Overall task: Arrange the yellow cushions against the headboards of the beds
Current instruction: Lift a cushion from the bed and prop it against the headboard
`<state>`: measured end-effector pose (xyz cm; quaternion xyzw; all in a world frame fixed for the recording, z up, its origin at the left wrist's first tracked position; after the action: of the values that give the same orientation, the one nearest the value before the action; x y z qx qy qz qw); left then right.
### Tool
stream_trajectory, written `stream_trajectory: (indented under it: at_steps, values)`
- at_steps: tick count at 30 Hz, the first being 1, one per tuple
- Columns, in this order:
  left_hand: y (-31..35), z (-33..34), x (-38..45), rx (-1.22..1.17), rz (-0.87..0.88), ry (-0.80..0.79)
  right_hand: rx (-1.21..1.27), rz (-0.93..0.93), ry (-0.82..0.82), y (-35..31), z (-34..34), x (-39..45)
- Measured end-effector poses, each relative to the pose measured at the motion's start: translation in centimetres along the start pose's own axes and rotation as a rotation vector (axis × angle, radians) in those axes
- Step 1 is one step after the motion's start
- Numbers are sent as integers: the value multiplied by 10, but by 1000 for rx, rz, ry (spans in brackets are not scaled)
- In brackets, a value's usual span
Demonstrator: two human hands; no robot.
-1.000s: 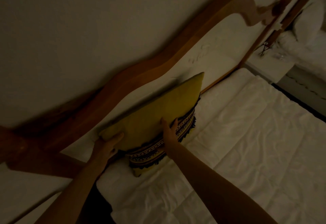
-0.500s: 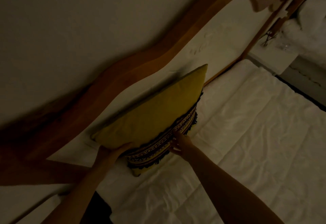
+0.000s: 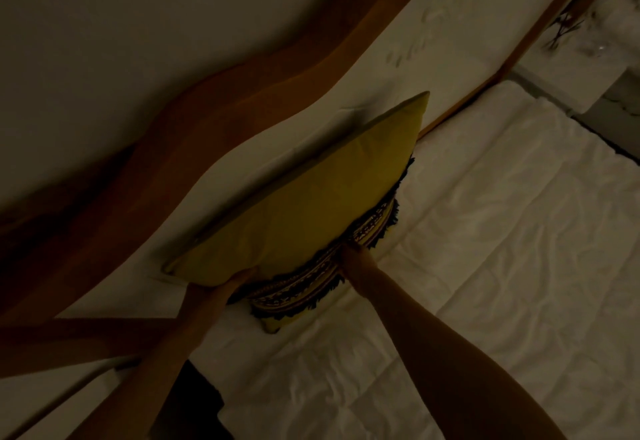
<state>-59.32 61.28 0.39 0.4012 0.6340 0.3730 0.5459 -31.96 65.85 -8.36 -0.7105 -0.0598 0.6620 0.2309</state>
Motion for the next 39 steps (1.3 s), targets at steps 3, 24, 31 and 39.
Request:
stream_trajectory:
  at_steps: [3,24,31,39]
  values:
    - [7,8,0,10,100,-3,252,71,103,22,-19,12]
    - [-14,6,12,-167,10,-103,604,2,-38,99,-1,48]
    - [-46,4,14,-70,-98,-26,375,199,36,127,-36,43]
    - [-31,22,-17,-14,41,102,-267,-212,183,103,-85,-35]
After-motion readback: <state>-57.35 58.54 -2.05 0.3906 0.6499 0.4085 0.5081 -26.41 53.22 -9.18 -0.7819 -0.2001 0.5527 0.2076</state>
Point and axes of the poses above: each hand's wrist, its own x-axis towards the middle knuckle, its own z-axis out of the palm, y = z × x, the point moved 3 cm from there along x, towards the middle knuckle, and after that the axes turned 12 degrees about z, right-handed, at the moved point
